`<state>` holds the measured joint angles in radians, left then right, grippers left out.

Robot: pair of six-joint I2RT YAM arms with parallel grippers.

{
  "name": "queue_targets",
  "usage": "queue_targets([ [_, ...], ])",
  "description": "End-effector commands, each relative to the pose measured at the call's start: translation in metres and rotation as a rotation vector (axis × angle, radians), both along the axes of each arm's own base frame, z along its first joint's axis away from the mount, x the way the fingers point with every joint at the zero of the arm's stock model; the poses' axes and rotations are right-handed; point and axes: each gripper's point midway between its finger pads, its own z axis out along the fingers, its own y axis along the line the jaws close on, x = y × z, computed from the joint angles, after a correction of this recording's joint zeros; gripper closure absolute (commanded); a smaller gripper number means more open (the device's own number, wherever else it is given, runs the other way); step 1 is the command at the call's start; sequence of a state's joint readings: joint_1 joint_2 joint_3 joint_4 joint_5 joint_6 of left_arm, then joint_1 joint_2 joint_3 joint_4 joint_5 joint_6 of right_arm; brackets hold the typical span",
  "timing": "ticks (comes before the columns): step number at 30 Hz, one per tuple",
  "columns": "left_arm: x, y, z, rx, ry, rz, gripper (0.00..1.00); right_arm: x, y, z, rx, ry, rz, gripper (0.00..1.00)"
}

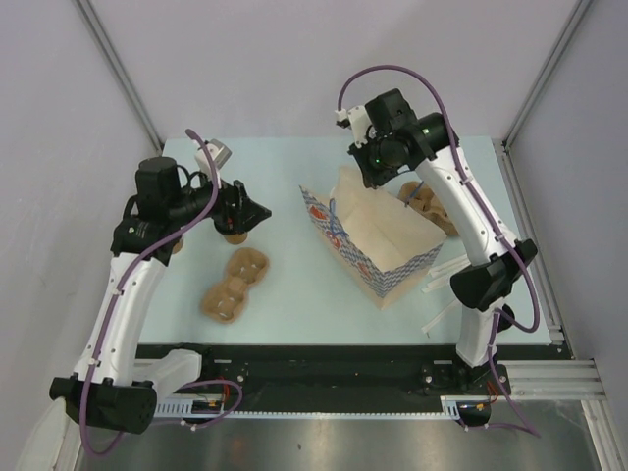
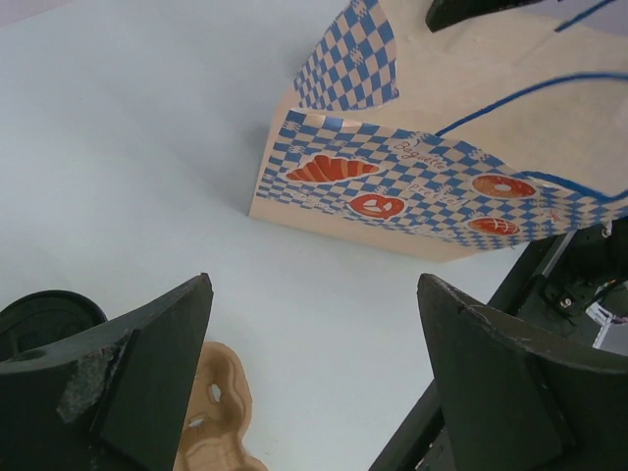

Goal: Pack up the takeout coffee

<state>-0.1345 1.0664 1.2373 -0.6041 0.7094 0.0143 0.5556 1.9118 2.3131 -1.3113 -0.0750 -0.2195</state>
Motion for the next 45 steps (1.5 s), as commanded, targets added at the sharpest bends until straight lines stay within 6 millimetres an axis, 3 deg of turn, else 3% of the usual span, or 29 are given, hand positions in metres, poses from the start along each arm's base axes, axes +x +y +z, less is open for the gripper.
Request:
queue_targets([
  [1,0.004,-0.007,0.035,-0.050,-0.079,-0.012,0.08,-0.019,-0.007,0.040,0.204,0.031,-0.145,1.00],
  [5,0.002,-0.018,0.054,-0.060,-0.139,-0.040,0.06,-0.014,-0.004,0.058,0.431,0.170,-0.219,1.00],
  [6,-0.002,-0.025,0.059,-0.064,-0.145,-0.061,0.06,-0.008,-0.011,0.063,0.468,0.180,-0.249,1.00],
  [10,-0.011,-0.038,0.092,-0.085,-0.195,-0.104,0.05,-0.001,-0.010,0.066,0.516,0.197,-0.302,1.00],
  [13,-0.012,-0.046,0.101,-0.111,-0.154,-0.128,0.05,-0.004,-0.006,0.058,0.539,0.251,-0.342,1.00],
  [20,-0.043,-0.076,0.092,-0.132,-0.084,-0.281,0.02,0.005,-0.026,0.036,0.522,0.315,-0.536,1.00],
  [24,-0.057,-0.087,0.066,-0.090,-0.010,-0.331,0.01,0.001,-0.023,0.032,0.543,0.364,-0.527,1.00],
  [30,-0.050,-0.082,0.051,-0.040,0.012,-0.289,0.04,0.001,-0.022,0.031,0.548,0.375,-0.521,1.00],
  [38,-0.039,-0.088,0.064,-0.079,-0.009,-0.271,0.23,-0.007,-0.010,0.032,0.559,0.395,-0.482,1.00],
  [41,-0.035,-0.094,0.061,-0.105,0.037,-0.273,0.39,-0.009,-0.007,0.033,0.565,0.404,-0.469,1.00],
  [42,-0.033,-0.097,0.054,-0.105,0.064,-0.285,0.54,-0.008,-0.007,0.033,0.567,0.406,-0.467,1.00],
  [44,-0.032,-0.098,0.049,-0.096,0.082,-0.295,0.68,-0.007,-0.009,0.034,0.575,0.409,-0.473,1.00],
  [45,-0.033,-0.098,0.048,-0.088,0.091,-0.300,0.80,-0.007,-0.010,0.036,0.581,0.408,-0.473,1.00],
])
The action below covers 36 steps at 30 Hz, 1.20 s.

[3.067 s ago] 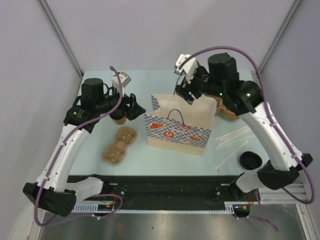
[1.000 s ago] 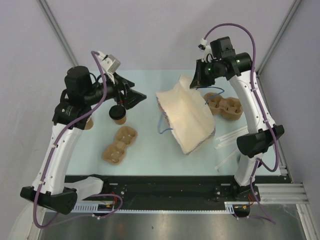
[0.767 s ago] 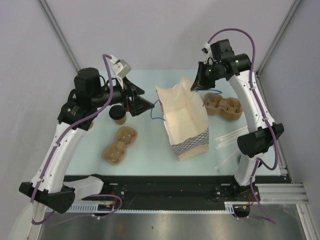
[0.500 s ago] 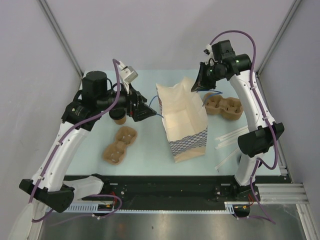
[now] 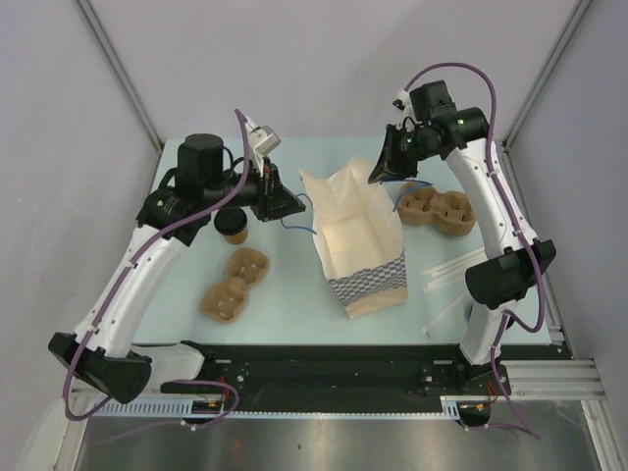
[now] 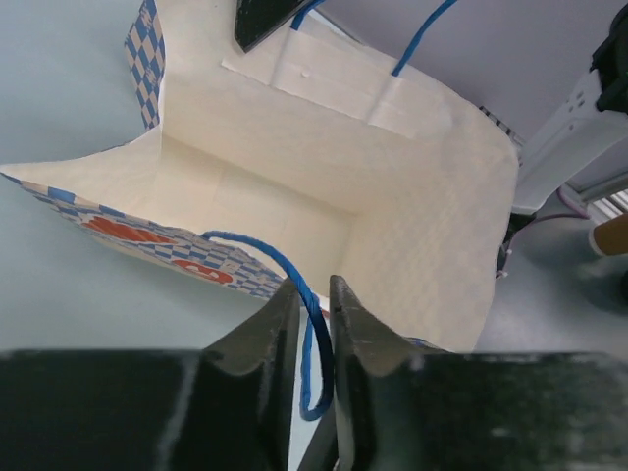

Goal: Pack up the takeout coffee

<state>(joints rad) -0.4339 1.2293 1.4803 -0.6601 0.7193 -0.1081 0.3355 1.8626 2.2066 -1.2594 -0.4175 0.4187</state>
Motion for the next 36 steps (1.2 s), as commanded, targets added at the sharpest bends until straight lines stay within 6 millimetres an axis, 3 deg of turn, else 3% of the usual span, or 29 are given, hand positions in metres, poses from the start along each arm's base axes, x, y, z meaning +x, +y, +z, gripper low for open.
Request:
queue_targets([
  [1,0.000,-0.005,0.008,-0.016,0.000,-0.035,0.86,-0.008,0.002,0.025,0.073,-0.034,0.011,1.00],
  [3,-0.002,0.000,0.020,-0.021,-0.018,-0.044,1.00,-0.009,-0.002,0.024,0.086,-0.018,0.004,1.00],
  [6,-0.005,0.006,0.029,-0.022,-0.029,-0.064,1.00,-0.019,-0.008,0.013,0.094,0.034,0.010,1.00],
  [8,-0.005,0.010,0.026,-0.017,-0.015,-0.063,1.00,-0.030,-0.010,0.000,0.112,0.098,0.028,1.00],
  [10,-0.007,0.013,0.017,0.000,0.005,-0.071,1.00,-0.042,-0.011,0.003,0.137,0.110,0.046,0.95],
  [11,-0.005,0.015,0.015,0.006,0.007,-0.062,1.00,-0.046,-0.011,0.001,0.140,0.120,0.050,0.89],
  [12,-0.004,0.017,0.009,0.016,0.020,-0.054,1.00,-0.051,-0.012,-0.004,0.140,0.141,0.056,0.76],
  [14,-0.001,0.020,0.004,0.021,0.024,-0.044,1.00,-0.060,-0.012,-0.002,0.149,0.129,0.085,0.72],
  [17,-0.004,0.020,-0.007,0.029,0.041,-0.050,1.00,-0.062,-0.015,0.003,0.136,0.077,0.120,0.49],
  [18,-0.004,0.021,-0.012,0.042,0.028,-0.058,1.00,-0.059,-0.016,0.008,0.128,0.040,0.126,0.36],
  [19,-0.004,0.022,-0.015,0.046,0.028,-0.057,1.00,-0.059,-0.017,0.013,0.125,0.006,0.144,0.28],
  [24,-0.010,0.024,-0.019,0.047,0.022,-0.063,1.00,-0.045,-0.013,0.052,0.036,-0.369,0.373,0.04],
  [25,-0.011,0.024,-0.020,0.046,0.027,-0.060,1.00,-0.046,-0.005,0.072,0.015,-0.483,0.444,0.02],
  [27,-0.013,0.025,-0.023,0.047,0.028,-0.057,1.00,-0.042,0.002,0.080,-0.089,-0.633,0.570,0.00],
  [28,-0.014,0.026,-0.024,0.047,0.029,-0.055,1.00,-0.052,0.017,0.094,-0.113,-0.712,0.636,0.00],
  [31,-0.015,0.029,-0.030,0.054,0.040,-0.035,1.00,-0.050,0.036,0.089,-0.272,-0.824,0.759,0.00],
  [32,-0.015,0.030,-0.036,0.058,0.053,-0.028,1.00,-0.062,0.055,0.086,-0.296,-0.855,0.835,0.00],
  [36,-0.009,0.038,-0.060,0.105,0.104,0.038,1.00,-0.064,0.074,0.057,-0.437,-0.879,0.963,0.03],
])
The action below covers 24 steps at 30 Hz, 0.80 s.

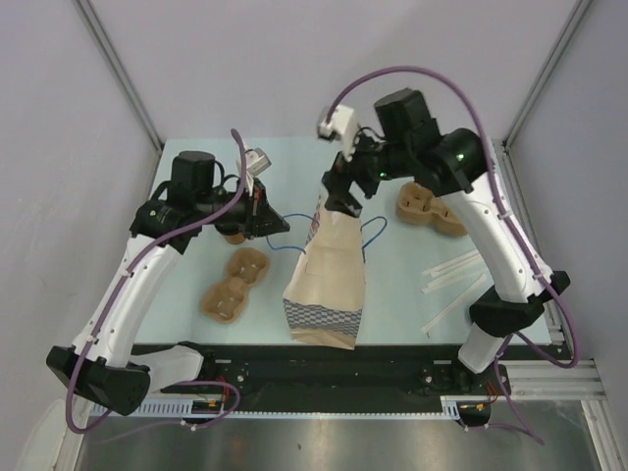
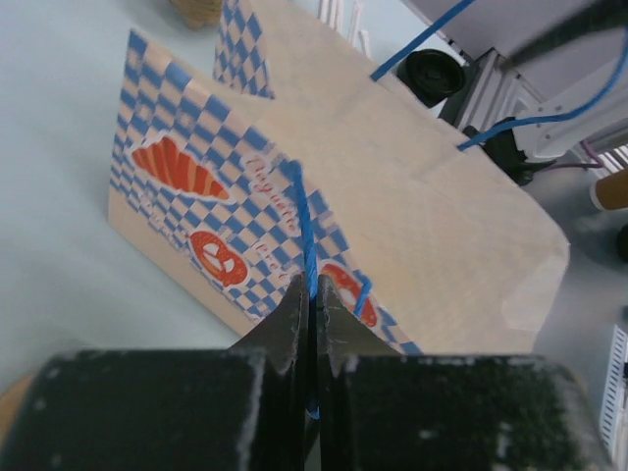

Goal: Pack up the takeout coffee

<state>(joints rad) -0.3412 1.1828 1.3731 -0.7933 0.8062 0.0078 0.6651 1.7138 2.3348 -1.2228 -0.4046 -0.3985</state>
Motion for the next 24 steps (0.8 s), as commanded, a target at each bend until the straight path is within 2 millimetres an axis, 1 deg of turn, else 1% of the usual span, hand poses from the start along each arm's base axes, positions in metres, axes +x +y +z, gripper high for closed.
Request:
queue_targets([
  [1,0.007,0.012,-0.020,0.045,0.013,0.072,1.00,0.020,0.006,-0.042,-0.250,-0.156,0.078,0.03],
  [2,0.008,0.014,-0.030,0.058,0.031,0.083,1.00,0.016,0.011,-0.048,-0.266,-0.155,0.102,0.04],
  [4,0.010,0.017,-0.039,0.081,0.036,0.109,1.00,0.018,0.012,-0.062,-0.311,-0.140,0.110,0.06],
  [5,0.011,0.019,-0.047,0.094,0.050,0.117,1.00,0.019,0.012,-0.066,-0.326,-0.137,0.113,0.07],
  [7,0.014,0.022,-0.053,0.110,0.052,0.138,1.00,0.020,0.010,-0.076,-0.355,-0.115,0.116,0.08],
  [8,0.013,0.023,-0.059,0.119,0.065,0.142,1.00,0.022,0.008,-0.079,-0.369,-0.115,0.116,0.09],
  [9,0.014,0.023,-0.063,0.124,0.070,0.145,1.00,0.023,0.005,-0.088,-0.391,-0.101,0.114,0.09],
  [12,0.011,0.023,-0.079,0.133,0.128,0.155,1.00,0.023,-0.001,-0.097,-0.423,-0.091,0.107,0.10],
  [13,0.009,0.024,-0.088,0.141,0.152,0.155,1.00,0.022,-0.002,-0.102,-0.434,-0.080,0.109,0.10],
  [16,0.007,0.023,-0.102,0.148,0.188,0.148,1.00,0.021,-0.006,-0.107,-0.445,-0.068,0.106,0.10],
  [19,0.008,0.020,-0.108,0.142,0.211,0.136,1.00,0.020,-0.007,-0.105,-0.444,-0.074,0.106,0.10],
  [21,0.007,0.017,-0.107,0.123,0.218,0.125,0.99,0.022,-0.008,-0.104,-0.445,-0.084,0.096,0.12],
  [22,0.009,0.016,-0.104,0.112,0.211,0.121,0.97,0.024,-0.008,-0.105,-0.447,-0.084,0.090,0.13],
  [24,0.007,0.011,-0.099,0.085,0.208,0.098,0.94,0.027,-0.009,-0.103,-0.440,-0.089,0.074,0.19],
])
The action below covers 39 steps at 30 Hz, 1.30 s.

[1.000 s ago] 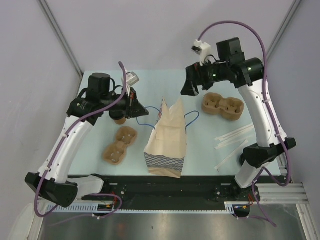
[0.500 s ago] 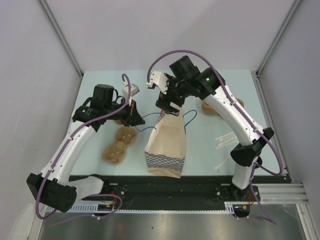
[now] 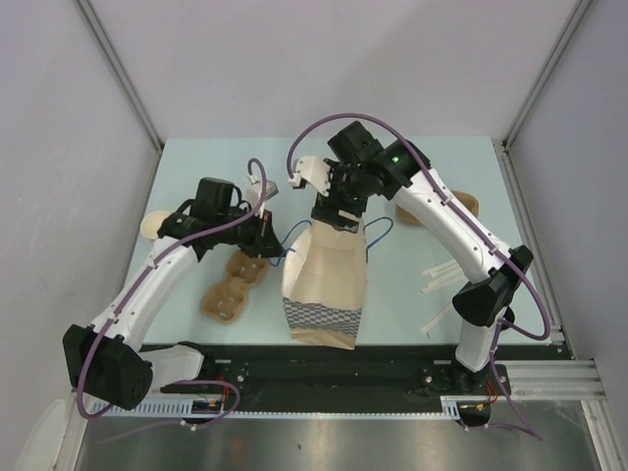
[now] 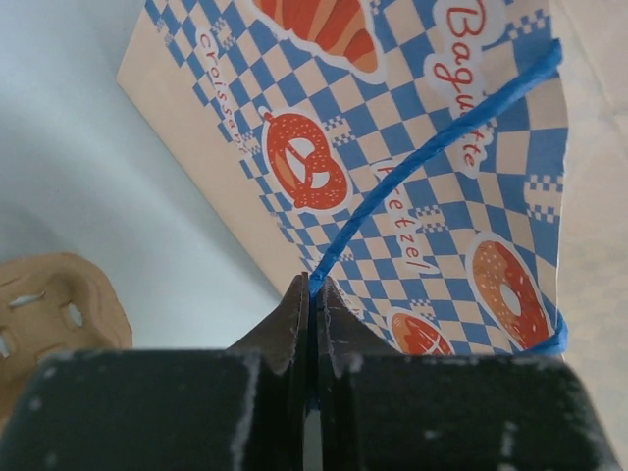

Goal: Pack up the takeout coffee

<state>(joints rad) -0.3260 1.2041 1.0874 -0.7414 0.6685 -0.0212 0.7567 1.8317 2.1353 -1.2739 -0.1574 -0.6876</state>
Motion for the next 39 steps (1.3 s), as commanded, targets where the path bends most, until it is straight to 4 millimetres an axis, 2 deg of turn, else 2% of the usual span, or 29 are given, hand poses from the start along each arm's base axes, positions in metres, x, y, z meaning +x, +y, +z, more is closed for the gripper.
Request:
queue_targets([
  [1,0.002,-0.011,0.022,-0.094,-0.048,-0.035,0.89,0.006,-0.009,0.021,0.033,-0.064,-0.031,0.23],
  [2,0.001,-0.012,0.027,-0.105,-0.065,-0.043,0.85,0.008,-0.011,0.022,0.036,-0.068,-0.038,0.30],
  [3,0.001,-0.012,0.031,-0.110,-0.080,-0.044,0.81,0.010,-0.011,0.022,0.038,-0.070,-0.042,0.32],
  [4,0.001,-0.012,0.040,-0.120,-0.108,-0.046,0.70,0.012,-0.012,0.021,0.033,-0.070,-0.041,0.35],
  [5,0.001,-0.012,0.044,-0.122,-0.125,-0.049,0.65,0.013,-0.014,0.021,0.033,-0.072,-0.044,0.42],
  [7,0.000,-0.011,0.057,-0.128,-0.168,-0.050,0.52,0.014,-0.014,0.017,0.026,-0.068,-0.036,0.47],
  [8,0.000,-0.010,0.061,-0.127,-0.184,-0.053,0.49,0.016,-0.016,0.016,0.019,-0.072,-0.034,0.53],
  [12,-0.001,-0.006,0.080,-0.128,-0.237,-0.047,0.36,0.025,-0.023,0.008,-0.004,-0.072,-0.049,0.62],
  [16,-0.003,0.008,0.111,-0.157,-0.338,-0.040,0.19,0.034,-0.028,0.013,0.006,-0.084,-0.065,0.88],
  [17,-0.003,0.011,0.117,-0.161,-0.371,-0.044,0.16,0.036,-0.028,0.015,0.013,-0.088,-0.070,0.99],
  [21,-0.006,0.035,0.144,-0.181,-0.501,-0.019,0.02,0.042,-0.027,0.024,0.040,-0.112,-0.079,1.00],
  [26,-0.009,0.048,0.157,-0.182,-0.594,-0.044,0.00,0.041,-0.024,0.026,0.053,-0.113,-0.065,1.00],
  [27,-0.012,0.048,0.158,-0.191,-0.596,-0.056,0.00,0.040,-0.023,0.025,0.054,-0.110,-0.063,1.00],
  [31,0.008,0.070,0.147,-0.085,-0.664,-0.038,0.00,0.041,-0.024,0.028,0.063,-0.123,-0.054,1.00],
  [34,0.041,0.095,0.110,0.110,-0.659,-0.038,0.00,0.043,-0.024,0.031,0.073,-0.136,-0.055,1.00],
  [36,0.050,0.111,0.093,0.195,-0.678,-0.103,0.02,0.043,-0.023,0.033,0.079,-0.142,-0.054,1.00],
  [39,0.062,0.121,0.060,0.243,-0.690,-0.206,0.04,0.043,-0.022,0.035,0.089,-0.143,-0.052,1.00],
])
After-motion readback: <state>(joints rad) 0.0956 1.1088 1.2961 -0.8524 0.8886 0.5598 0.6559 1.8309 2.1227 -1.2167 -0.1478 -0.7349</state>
